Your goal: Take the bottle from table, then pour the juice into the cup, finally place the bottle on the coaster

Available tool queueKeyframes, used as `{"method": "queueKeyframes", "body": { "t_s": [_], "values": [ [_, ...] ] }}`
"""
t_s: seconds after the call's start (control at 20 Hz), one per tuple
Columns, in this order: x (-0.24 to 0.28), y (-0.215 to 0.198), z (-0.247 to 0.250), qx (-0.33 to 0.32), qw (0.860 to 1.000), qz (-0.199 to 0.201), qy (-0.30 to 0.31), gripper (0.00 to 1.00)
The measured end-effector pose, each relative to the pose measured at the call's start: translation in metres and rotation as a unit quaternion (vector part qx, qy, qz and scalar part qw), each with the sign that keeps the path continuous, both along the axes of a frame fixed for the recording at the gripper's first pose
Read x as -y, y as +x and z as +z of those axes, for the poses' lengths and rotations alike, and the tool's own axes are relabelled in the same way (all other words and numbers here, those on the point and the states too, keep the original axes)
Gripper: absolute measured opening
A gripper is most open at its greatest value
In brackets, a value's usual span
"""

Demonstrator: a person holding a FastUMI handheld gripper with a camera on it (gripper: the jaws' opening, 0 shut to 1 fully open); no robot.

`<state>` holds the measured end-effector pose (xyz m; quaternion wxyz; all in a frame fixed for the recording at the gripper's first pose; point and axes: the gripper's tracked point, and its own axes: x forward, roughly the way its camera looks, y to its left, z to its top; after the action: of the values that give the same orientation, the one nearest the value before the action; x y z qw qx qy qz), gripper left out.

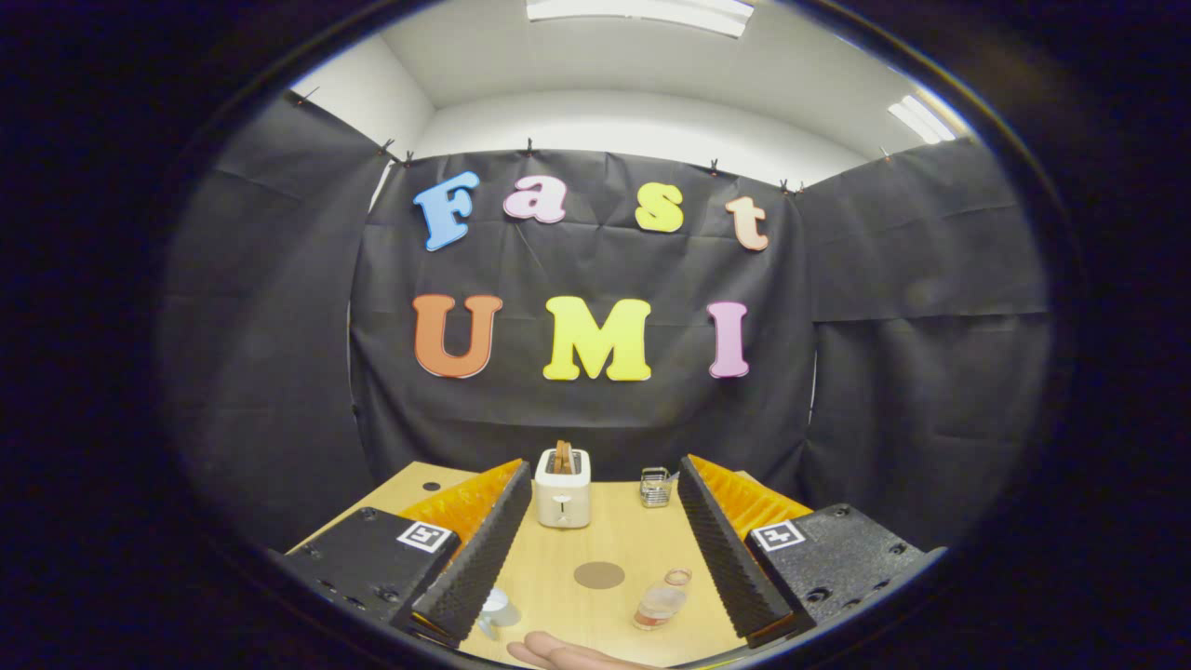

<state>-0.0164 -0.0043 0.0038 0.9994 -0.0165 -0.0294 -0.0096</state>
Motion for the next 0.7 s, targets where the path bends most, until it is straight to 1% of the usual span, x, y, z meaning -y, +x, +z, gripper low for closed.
{"method": "queueKeyframes", "body": {
  "t_s": [0.4, 0.7],
  "values": [
    [0.001, 0.001, -0.010, -0.005, 1.000, 0.005, 0.001, 1.00],
    [0.011, 0.009, -0.025, -0.004, 1.000, -0.002, -0.003, 1.00]
  ]
}}
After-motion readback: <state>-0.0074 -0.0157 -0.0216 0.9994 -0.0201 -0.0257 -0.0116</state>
